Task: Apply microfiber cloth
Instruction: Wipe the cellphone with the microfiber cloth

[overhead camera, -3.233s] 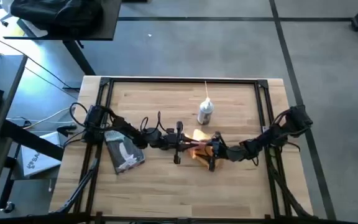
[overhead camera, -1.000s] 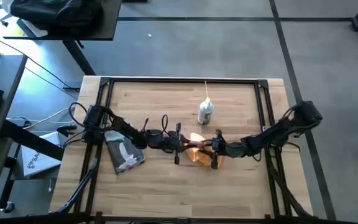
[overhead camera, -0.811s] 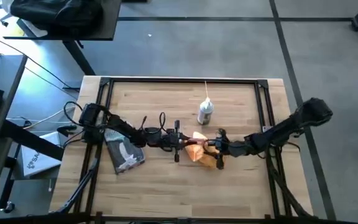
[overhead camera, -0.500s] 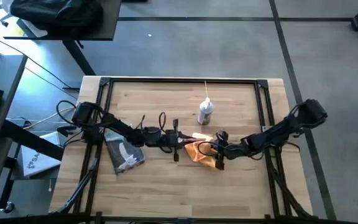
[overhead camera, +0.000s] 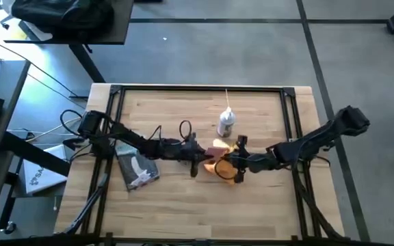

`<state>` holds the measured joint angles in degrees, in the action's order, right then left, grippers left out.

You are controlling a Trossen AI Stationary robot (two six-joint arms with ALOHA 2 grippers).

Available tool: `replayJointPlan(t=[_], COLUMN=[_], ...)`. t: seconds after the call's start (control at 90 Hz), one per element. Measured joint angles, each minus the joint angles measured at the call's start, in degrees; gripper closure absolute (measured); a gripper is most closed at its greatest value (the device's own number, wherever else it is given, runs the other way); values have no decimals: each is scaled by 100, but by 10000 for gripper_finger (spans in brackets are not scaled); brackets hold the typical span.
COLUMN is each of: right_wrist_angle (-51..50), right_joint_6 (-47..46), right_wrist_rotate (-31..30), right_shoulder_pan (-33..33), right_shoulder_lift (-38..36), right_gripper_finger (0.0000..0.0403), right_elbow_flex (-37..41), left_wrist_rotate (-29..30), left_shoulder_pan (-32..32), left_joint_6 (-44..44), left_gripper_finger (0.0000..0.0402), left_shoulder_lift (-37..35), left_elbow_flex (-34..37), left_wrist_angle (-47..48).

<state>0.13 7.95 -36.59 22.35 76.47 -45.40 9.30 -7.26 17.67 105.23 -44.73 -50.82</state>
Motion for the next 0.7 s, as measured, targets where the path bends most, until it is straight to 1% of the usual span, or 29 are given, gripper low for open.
replayJointPlan(t=[0.067, 0.122, 0.2, 0.3, 0.411, 0.556, 0.7], right_wrist_angle=[10, 33, 37, 177, 319, 180, -324], right_joint_6=[501, 805, 1064, 1329, 1774, 1805, 1712], right_wrist_rotate=[-224, -260, -236, -139, 2, 112, -22], right_shoulder_pan=[-68, -147, -306, -474, -518, -454, -320], right_shoulder_lift=[37, 122, 274, 579, 924, 994, 633], right_gripper_finger=[403, 403, 403, 403, 403, 403, 403], right_elbow_flex=[-242, -389, -529, -629, -705, -792, -799], left_wrist_rotate=[-26, -73, -189, -114, -91, -194, -175], left_shoulder_pan=[23, 24, 23, -19, -25, -97, -241], left_joint_6=[385, 527, 597, 661, 734, 722, 547], left_gripper_finger=[395, 394, 394, 394, 394, 394, 394], left_shoulder_lift=[0, 0, 0, 7, 14, 14, -87], left_elbow_flex=[-14, -61, -150, -252, -304, -308, -289], left_wrist_angle=[39, 20, 32, 117, 160, 168, 161])
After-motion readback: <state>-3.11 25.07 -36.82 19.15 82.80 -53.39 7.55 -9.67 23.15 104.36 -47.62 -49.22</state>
